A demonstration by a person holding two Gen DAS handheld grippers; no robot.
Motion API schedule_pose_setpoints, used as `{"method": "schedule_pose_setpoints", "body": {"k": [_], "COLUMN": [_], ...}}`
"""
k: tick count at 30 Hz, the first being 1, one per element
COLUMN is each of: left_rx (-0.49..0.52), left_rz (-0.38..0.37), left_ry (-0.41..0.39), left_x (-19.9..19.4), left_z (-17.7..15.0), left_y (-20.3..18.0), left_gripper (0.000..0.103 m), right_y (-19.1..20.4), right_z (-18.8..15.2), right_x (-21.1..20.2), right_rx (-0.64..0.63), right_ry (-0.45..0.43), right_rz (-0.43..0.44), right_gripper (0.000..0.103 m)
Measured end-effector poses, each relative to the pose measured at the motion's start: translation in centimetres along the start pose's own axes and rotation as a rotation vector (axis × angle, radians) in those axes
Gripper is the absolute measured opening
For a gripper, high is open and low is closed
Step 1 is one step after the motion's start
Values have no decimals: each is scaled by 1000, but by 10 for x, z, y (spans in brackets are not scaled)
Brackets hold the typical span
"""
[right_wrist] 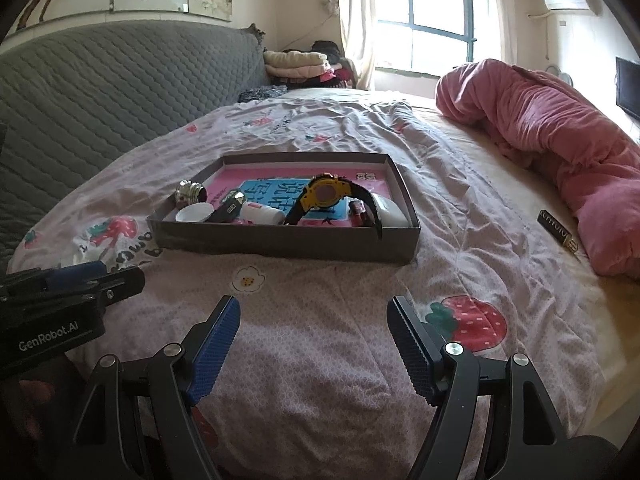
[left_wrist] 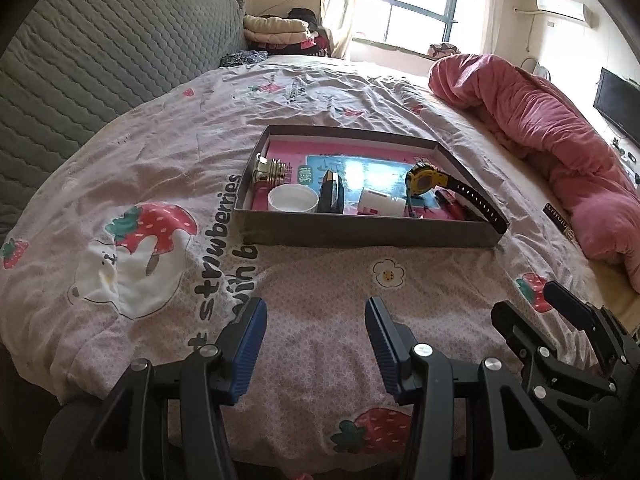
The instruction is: Organize rigid objects
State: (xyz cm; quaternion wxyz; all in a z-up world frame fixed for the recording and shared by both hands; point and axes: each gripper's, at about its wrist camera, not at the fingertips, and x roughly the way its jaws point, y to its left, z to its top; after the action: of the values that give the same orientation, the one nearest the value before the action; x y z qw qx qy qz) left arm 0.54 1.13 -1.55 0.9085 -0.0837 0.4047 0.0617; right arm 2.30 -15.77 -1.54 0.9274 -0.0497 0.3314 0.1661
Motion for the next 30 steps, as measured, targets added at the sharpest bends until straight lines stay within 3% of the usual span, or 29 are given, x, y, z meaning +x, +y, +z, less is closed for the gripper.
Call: {"method": "schedule_pose_setpoints", "body": {"k": [30], "left_rx": [17], "left_rz": [28], "left_ry": [38], "left_x": [46], "left_z": [-3], "left_y": [2], "left_gripper": [51], "right_y": [-4], "right_z": [-2], "right_x": [41], "right_rx": [-15], "right_ry": [38], "right_rz": [-15], "right_gripper": [77]}}
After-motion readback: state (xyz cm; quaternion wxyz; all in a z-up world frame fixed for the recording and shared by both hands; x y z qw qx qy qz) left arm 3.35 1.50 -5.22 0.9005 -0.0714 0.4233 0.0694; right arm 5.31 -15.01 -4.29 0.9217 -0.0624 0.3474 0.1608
